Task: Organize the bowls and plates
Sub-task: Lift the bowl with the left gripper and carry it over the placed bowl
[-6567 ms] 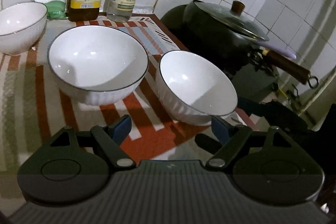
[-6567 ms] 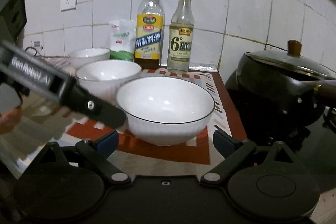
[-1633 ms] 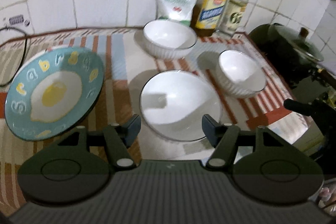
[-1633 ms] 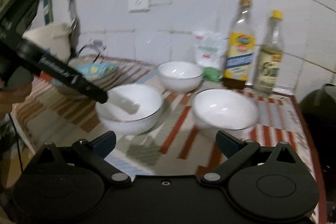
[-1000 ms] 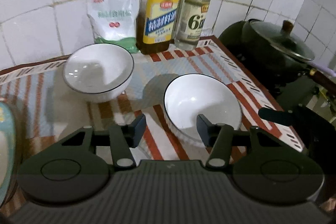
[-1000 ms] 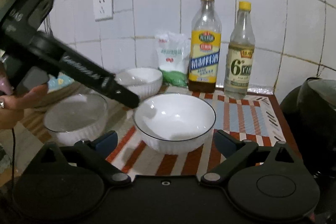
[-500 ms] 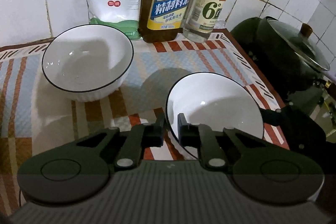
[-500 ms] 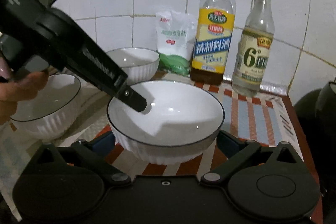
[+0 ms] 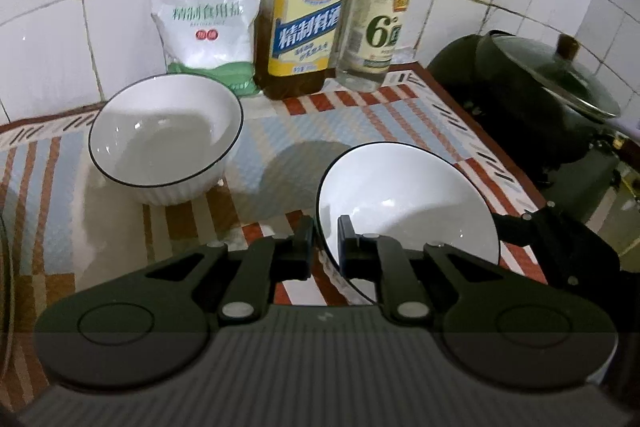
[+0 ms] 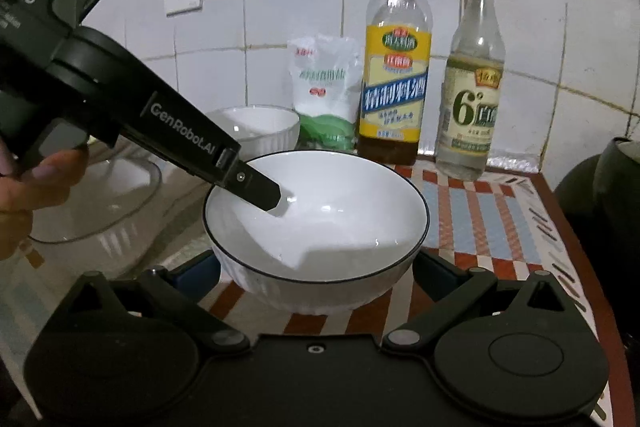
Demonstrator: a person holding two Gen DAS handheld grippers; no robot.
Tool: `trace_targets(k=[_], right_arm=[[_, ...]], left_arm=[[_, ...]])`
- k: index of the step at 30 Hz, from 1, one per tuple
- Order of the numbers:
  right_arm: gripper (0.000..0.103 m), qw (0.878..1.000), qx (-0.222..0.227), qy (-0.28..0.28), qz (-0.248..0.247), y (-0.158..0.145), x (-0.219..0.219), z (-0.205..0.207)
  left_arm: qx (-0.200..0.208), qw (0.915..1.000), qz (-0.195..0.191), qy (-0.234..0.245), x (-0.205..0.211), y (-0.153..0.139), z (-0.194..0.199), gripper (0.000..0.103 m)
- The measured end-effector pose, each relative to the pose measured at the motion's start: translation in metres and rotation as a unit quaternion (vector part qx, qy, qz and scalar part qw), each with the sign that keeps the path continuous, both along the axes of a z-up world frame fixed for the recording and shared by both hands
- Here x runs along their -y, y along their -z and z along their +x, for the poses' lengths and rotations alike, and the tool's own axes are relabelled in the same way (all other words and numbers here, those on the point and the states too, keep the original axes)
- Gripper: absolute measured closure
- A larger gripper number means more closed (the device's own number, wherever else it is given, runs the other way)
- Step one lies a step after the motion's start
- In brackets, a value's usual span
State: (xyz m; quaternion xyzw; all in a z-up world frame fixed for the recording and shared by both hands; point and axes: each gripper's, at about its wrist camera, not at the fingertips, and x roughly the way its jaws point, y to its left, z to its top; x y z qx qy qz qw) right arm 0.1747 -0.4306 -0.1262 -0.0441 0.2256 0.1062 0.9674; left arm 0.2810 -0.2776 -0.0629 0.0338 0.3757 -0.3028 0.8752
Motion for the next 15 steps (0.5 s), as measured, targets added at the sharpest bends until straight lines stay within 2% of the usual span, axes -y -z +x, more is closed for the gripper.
trace_targets(k=[9,15], right_arm=[[0.0,0.999,0.015,0.01,-0.032,-0.036,-0.035,-0.038],[0.0,0.999,0.013,-0.001,-0.033,-0.056,-0.065,-0.058]], left_arm=[[0.027,0.9995,0.001,0.017,-0.03,-0.03,-0.036,0.093],[0.04,0.9987,0.025,0.017,-0.058,-0.054,-0.06,0.093]])
